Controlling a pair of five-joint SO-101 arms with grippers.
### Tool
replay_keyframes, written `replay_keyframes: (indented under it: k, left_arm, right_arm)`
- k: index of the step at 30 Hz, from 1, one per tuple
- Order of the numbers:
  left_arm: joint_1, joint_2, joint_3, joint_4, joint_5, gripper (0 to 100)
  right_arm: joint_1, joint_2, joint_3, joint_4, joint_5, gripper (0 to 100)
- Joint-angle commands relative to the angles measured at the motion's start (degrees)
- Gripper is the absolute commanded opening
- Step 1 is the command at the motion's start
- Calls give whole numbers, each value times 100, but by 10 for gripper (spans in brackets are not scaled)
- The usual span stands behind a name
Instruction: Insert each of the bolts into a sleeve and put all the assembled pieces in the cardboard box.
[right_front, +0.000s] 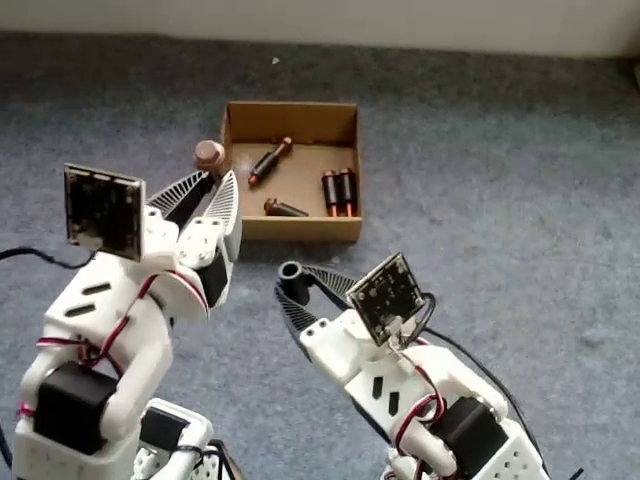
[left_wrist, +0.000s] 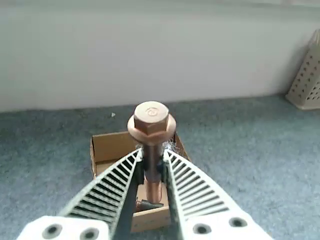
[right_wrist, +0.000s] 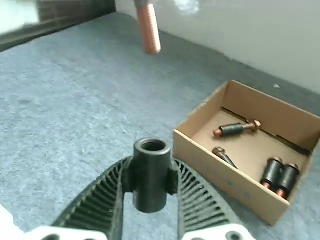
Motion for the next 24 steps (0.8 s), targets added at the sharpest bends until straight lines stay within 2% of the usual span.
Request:
replay_keyframes:
  k: [1,12,19,24]
  left_arm:
    - [382,-585,-57,-149,88,7]
    - [1754,-1209,-84,642,70,8]
    - [1851,-1226,-92,1011,53,8]
    - [1859,-1226,-400,1512,53,8]
  right_arm:
    - [-435,-66,-242,-382,-53,5]
    - [-479,-84,-242,-426,-62,5]
    - [-462,-92,-295,-426,-53,5]
    - [-163,-92,-295,-435,-53,5]
